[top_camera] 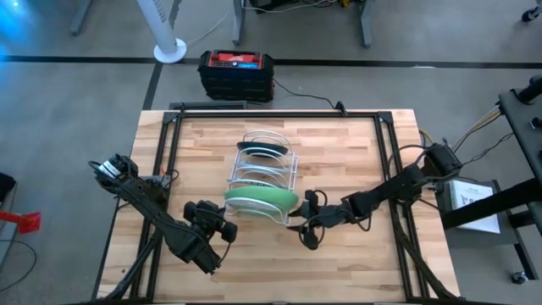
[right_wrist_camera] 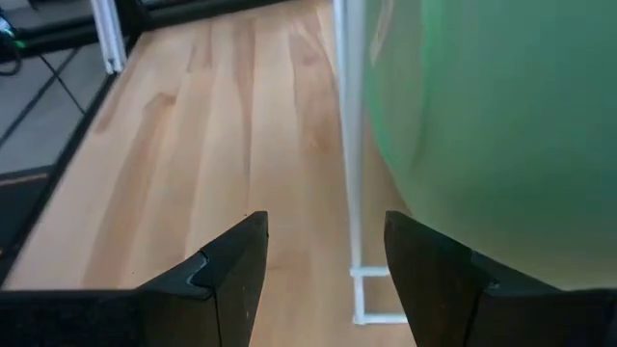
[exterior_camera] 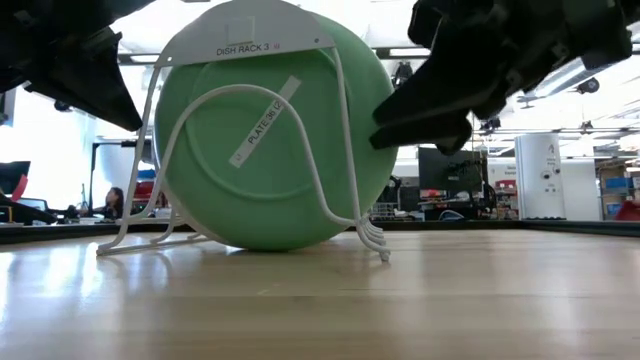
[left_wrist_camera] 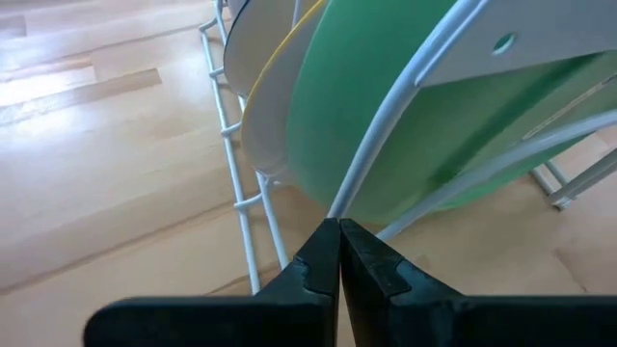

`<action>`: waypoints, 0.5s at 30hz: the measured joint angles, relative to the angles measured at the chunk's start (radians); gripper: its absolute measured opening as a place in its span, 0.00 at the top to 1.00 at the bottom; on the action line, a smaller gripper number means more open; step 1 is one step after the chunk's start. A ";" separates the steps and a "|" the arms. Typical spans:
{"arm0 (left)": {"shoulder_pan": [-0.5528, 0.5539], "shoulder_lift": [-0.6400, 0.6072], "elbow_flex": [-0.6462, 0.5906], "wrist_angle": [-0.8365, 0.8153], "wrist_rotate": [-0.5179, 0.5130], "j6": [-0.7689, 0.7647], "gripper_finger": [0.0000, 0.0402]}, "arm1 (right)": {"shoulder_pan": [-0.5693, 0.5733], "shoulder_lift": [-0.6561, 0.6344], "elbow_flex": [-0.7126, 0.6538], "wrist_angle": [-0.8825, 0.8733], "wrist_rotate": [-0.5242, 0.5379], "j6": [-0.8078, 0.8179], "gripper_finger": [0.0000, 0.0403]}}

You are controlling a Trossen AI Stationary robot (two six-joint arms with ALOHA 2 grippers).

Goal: Sort dishes
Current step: Adjust the dish rack

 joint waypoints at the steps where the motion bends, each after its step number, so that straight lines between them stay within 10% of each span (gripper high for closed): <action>1: 0.000 0.000 0.000 0.001 0.000 0.001 1.00 | 0.000 0.008 0.000 0.003 0.006 -0.001 0.51; 15: 0.001 0.000 0.000 0.007 -0.007 0.001 1.00 | -0.003 0.115 0.002 0.154 0.057 -0.052 0.51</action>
